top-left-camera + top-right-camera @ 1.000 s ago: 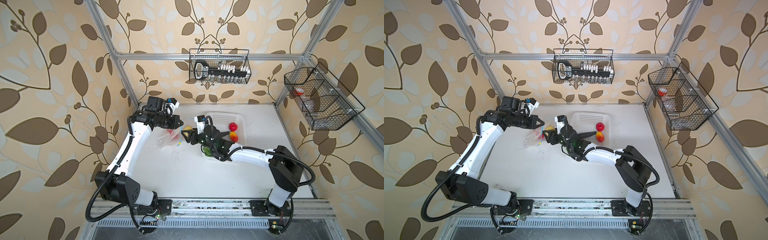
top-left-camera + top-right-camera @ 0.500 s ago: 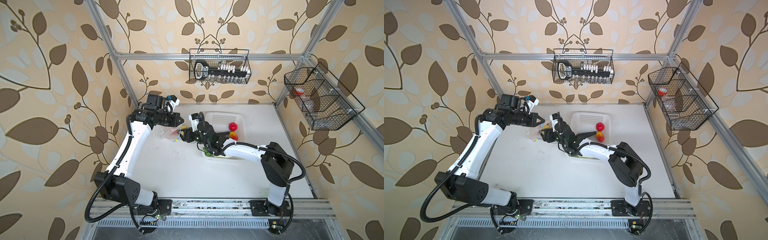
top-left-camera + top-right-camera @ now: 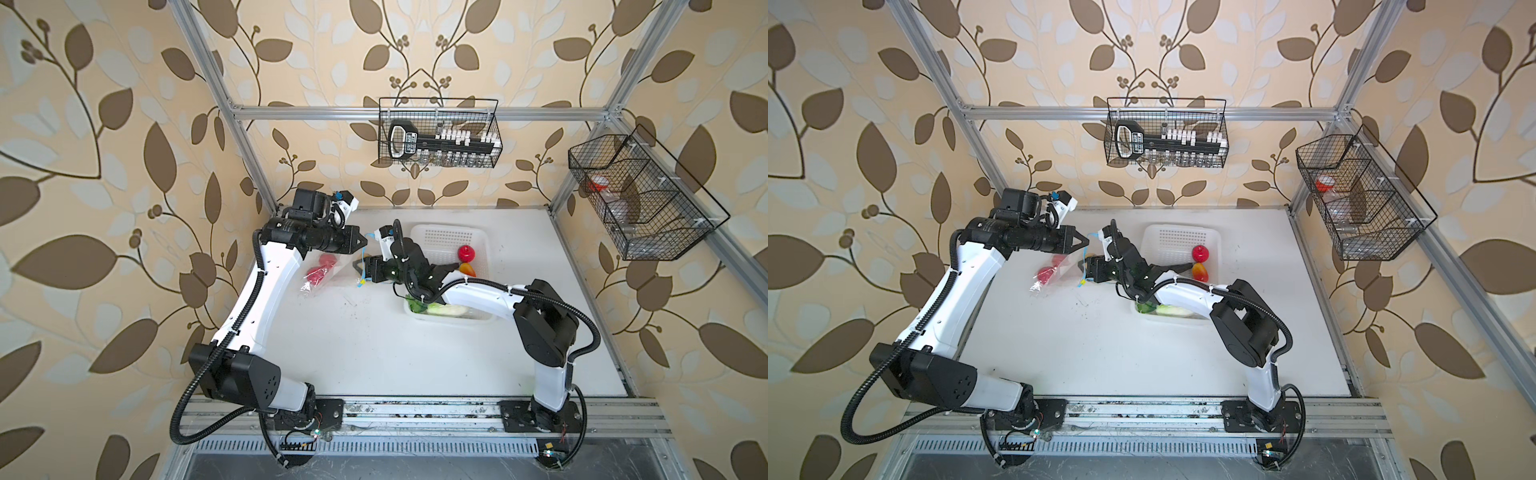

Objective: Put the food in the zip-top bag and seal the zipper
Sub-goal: 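Open the right gripper to drop the yellow potato into the bag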

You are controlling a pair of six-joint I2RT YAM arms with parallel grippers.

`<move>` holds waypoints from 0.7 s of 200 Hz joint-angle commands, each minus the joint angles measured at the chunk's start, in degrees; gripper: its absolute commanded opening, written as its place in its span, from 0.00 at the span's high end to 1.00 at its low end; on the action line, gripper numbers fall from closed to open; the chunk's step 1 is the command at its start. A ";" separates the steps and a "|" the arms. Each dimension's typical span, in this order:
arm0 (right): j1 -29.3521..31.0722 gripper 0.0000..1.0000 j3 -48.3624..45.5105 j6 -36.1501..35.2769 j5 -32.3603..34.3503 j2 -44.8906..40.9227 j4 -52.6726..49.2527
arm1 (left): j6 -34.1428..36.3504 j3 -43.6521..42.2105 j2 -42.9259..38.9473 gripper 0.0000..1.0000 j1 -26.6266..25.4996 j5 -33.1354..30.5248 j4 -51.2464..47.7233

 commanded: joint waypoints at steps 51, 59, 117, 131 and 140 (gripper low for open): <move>0.27 0.09 -3.48 -1.36 1.06 -5.81 1.24 | -0.59 -0.40 -0.72 1.00 -0.67 0.64 1.72; 0.22 0.09 -3.90 -1.36 1.15 -6.39 1.43 | -0.59 -0.71 -0.67 1.00 -0.72 0.58 1.79; 0.35 0.03 -6.17 -1.36 2.02 -9.94 2.07 | -0.22 -1.72 -1.11 1.00 -0.67 0.24 2.16; 0.29 0.02 -6.37 -1.20 2.11 -10.56 2.07 | -0.19 -1.93 -1.15 1.00 -0.67 0.19 2.24; 0.35 0.02 -6.40 -1.18 2.20 -10.93 1.99 | -0.21 -2.06 -1.20 1.00 -0.72 0.20 2.24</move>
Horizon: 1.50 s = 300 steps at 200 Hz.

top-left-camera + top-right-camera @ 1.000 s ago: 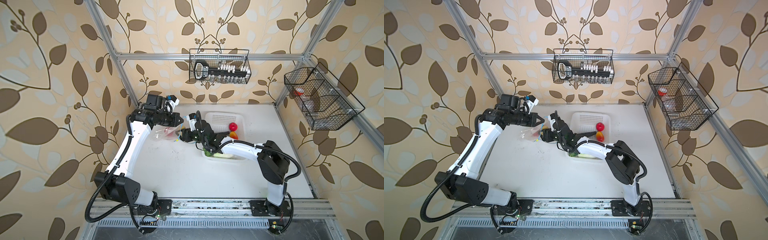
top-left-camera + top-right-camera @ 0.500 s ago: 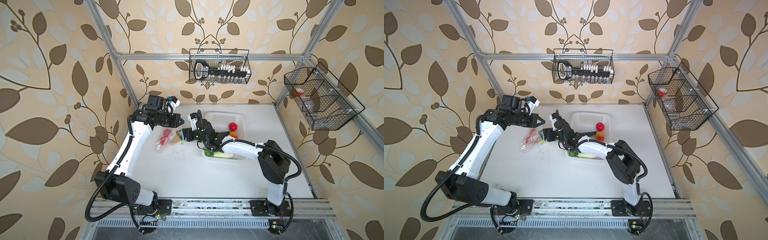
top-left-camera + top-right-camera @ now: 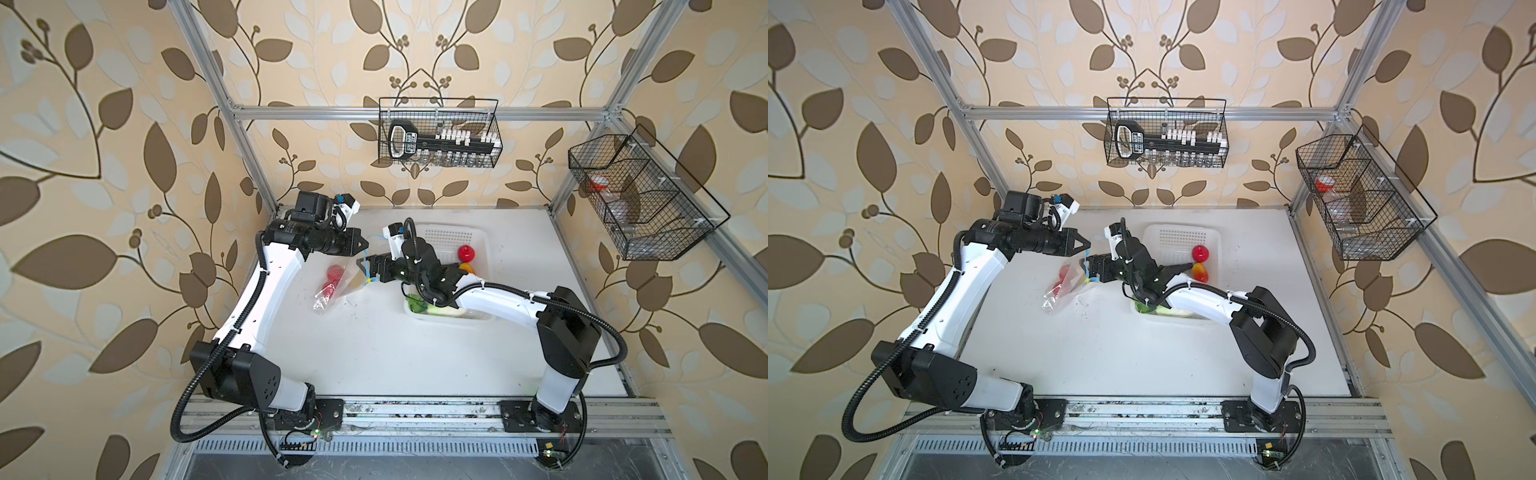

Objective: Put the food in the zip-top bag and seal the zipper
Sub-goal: 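Open the right gripper to drop the yellow potato into the bag, then raise the right gripper out of the bag while the left holds the zipper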

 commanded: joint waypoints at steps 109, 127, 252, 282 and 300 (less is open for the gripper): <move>-0.48 0.54 -0.52 2.65 0.57 -2.44 1.16 | 1.04 -2.10 -2.78 1.00 -1.82 -1.87 1.96; -0.54 0.55 -0.61 2.88 0.83 -3.00 1.02 | 1.54 -2.45 -3.08 1.00 -2.19 -2.62 2.03; -1.60 0.48 -3.77 4.77 6.25 -11.89 -7.04 | 1.75 -3.74 -3.99 1.00 -2.54 -2.61 2.23; -1.71 0.45 -9.15 5.30 7.91 -16.47 -7.82 | 1.88 -4.67 -3.53 1.00 -2.54 -3.24 2.75; -1.67 0.41 -10.93 5.39 9.36 -19.17 -9.67 | 1.94 -4.77 -3.82 1.00 -2.54 -3.07 2.92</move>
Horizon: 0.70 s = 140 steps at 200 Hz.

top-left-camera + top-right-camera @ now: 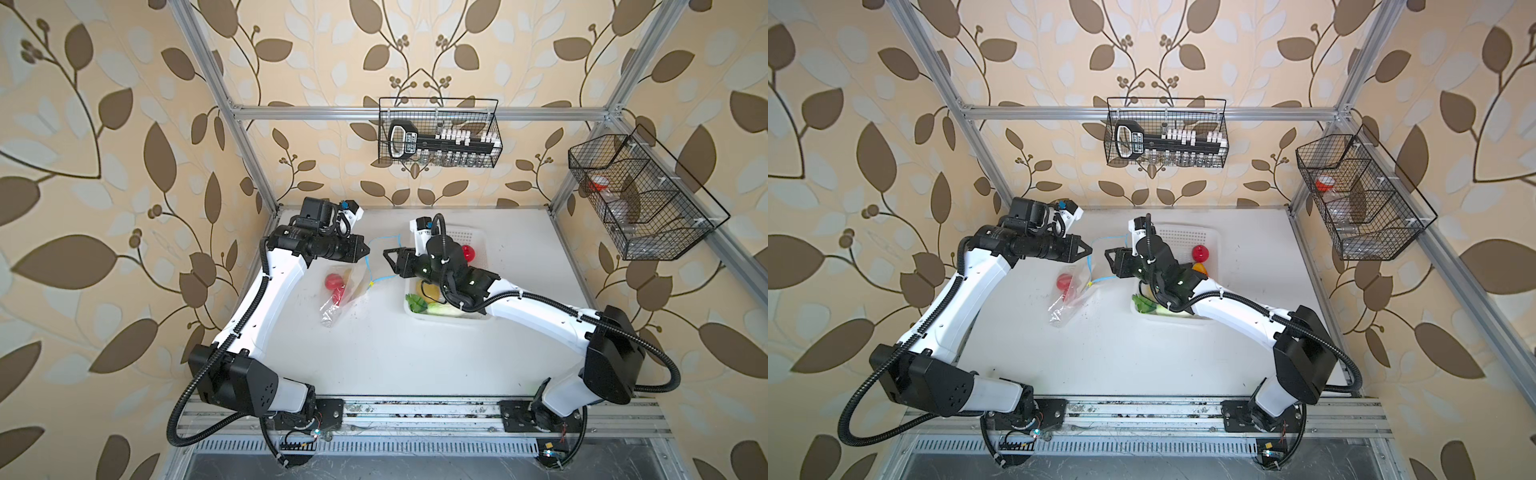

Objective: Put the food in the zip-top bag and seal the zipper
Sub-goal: 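Raise the right gripper out of the bag while the left holds the zipper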

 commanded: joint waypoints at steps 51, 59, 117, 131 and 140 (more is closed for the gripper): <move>-0.62 0.30 -6.87 1.78 7.16 -11.40 -8.67 | 2.99 0.10 -3.18 1.00 -0.62 -1.37 -0.47; -0.70 0.27 -7.38 1.91 7.58 -12.23 -9.62 | 3.43 0.06 -3.18 1.00 -0.62 -1.50 -0.96; -2.48 0.00 -8.05 2.43 9.19 -15.23 -16.41 | 5.58 -2.36 -5.13 1.00 -0.62 -4.18 0.24; -2.86 0.00 -8.11 2.99 9.64 -15.32 -17.80 | 5.95 -2.14 -5.05 1.00 -0.62 -4.47 0.33; -3.08 0.00 -7.85 3.59 10.40 -15.29 -19.19 | 6.20 -2.03 -5.07 1.00 -0.62 -4.61 0.49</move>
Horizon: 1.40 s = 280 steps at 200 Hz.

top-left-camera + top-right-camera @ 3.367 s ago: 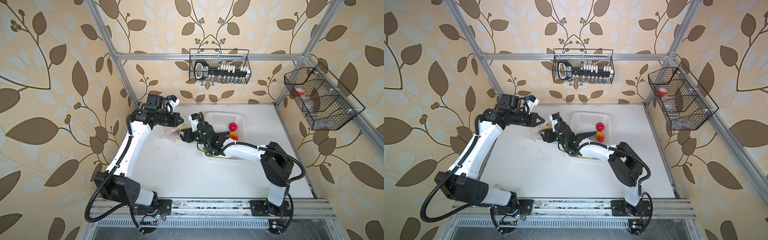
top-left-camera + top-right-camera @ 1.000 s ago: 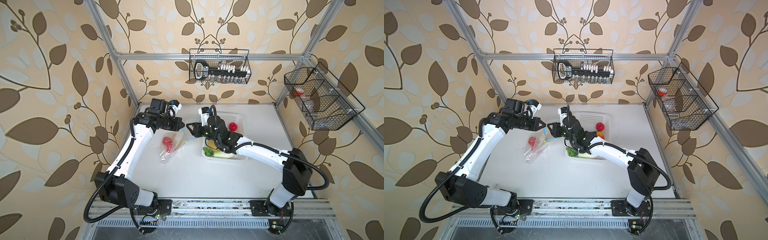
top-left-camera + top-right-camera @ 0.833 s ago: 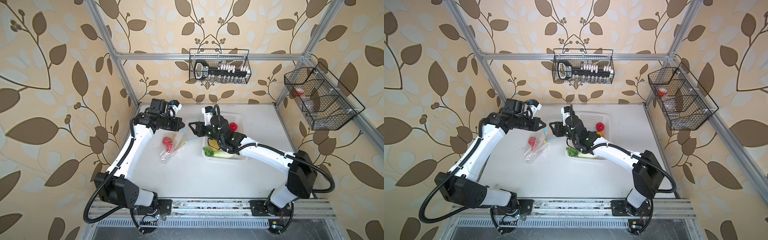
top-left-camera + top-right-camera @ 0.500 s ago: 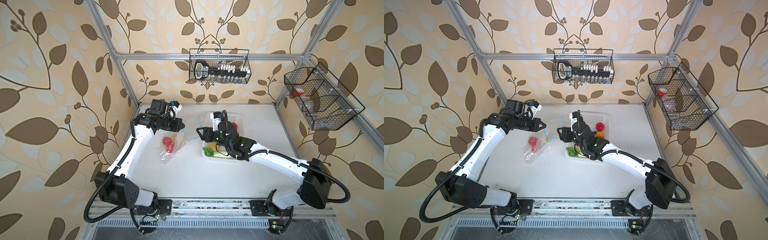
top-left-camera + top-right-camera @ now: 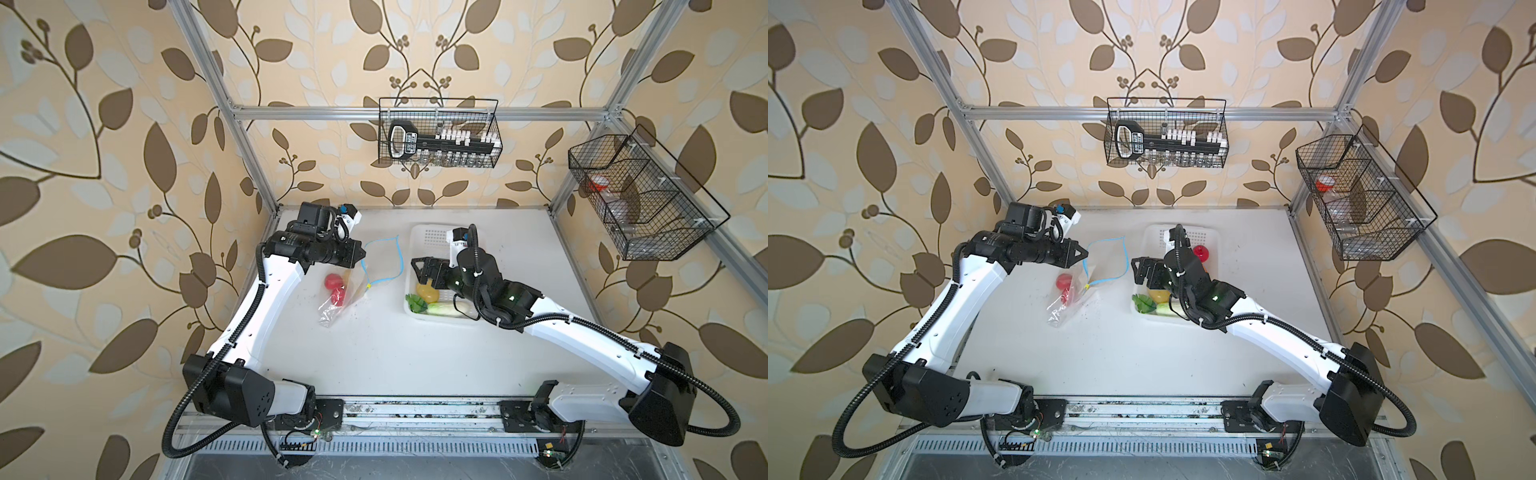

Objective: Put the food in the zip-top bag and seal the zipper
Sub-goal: 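Raise the right gripper out of the bag while the left holds the zipper, then move the right gripper back over the basket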

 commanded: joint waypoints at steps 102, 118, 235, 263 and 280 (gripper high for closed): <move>-0.28 0.00 1.00 2.00 16.72 3.25 -14.02 | 3.46 -1.55 -1.64 1.00 -0.62 -2.26 3.25; 0.28 0.00 -0.20 0.76 18.41 2.57 -11.99 | 3.97 -1.53 -1.80 1.00 -0.62 -1.69 3.53; -6.01 0.00 -1.10 -4.87 16.14 4.74 -17.62 | 5.19 -10.48 -5.02 1.00 -0.62 -3.74 9.54; -6.91 0.00 -0.52 -5.65 13.80 6.08 -17.92 | 5.88 -13.36 -7.67 1.00 -0.62 -4.45 10.31; -7.10 0.00 -0.21 -5.49 13.77 6.55 -18.40 | 6.53 -15.05 -8.84 1.00 -0.62 -5.23 10.06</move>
